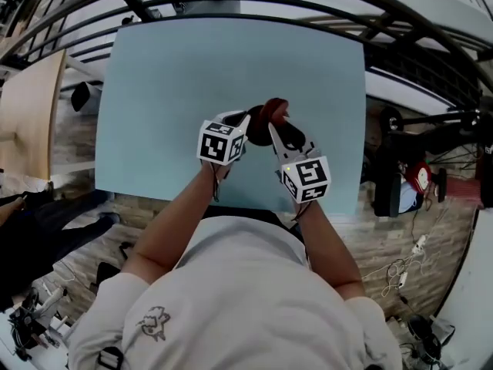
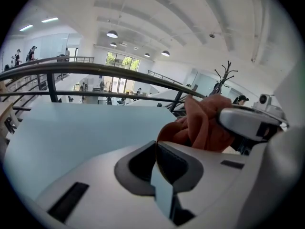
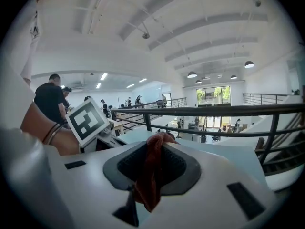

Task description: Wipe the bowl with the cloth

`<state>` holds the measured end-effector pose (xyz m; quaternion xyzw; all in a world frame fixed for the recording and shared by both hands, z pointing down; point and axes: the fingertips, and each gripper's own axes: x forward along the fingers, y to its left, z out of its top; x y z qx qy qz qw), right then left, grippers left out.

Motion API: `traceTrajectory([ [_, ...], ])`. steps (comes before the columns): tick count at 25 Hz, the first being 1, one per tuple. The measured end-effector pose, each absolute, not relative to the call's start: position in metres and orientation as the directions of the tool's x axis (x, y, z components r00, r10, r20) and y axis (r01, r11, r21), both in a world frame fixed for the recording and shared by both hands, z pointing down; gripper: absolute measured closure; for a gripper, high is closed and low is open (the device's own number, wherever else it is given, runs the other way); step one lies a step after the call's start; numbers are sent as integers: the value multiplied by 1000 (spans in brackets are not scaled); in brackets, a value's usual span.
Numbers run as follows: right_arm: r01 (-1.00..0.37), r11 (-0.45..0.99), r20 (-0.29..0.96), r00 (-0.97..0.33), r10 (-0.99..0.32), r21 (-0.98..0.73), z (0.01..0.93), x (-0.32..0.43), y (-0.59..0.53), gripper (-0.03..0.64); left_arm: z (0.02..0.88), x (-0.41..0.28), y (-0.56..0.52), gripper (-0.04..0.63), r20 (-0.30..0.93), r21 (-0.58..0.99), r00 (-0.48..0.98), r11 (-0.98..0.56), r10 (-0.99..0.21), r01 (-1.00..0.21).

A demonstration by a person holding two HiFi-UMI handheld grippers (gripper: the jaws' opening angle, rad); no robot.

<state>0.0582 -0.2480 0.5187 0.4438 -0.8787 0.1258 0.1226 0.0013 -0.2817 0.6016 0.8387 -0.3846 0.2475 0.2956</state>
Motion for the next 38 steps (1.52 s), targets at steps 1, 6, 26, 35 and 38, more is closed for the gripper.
traceTrajectory([
  [1, -810, 579, 336, -572, -748, -88, 517, 59, -243, 529, 592, 5, -277, 572, 631, 296, 584, -538, -510, -789],
  [6, -808, 588, 396, -535, -746, 17, 510, 62, -214, 529, 552, 18, -249, 572, 581, 260, 594, -565, -556, -783],
  [26, -600, 769, 631, -512, -582, 223, 531, 59, -170, 528, 490, 68, -186, 568, 495, 168, 636, -653, -593, -739],
  [35, -428, 860, 750, -463, -472, 277, 545, 49, -154, 529, 500, 37, -207, 571, 512, 184, 585, -585, -629, -790],
  [38, -416, 832, 773, -362, -521, 366, 544, 64, -164, 529, 504, 35, -210, 572, 523, 192, 584, -582, -621, -790],
])
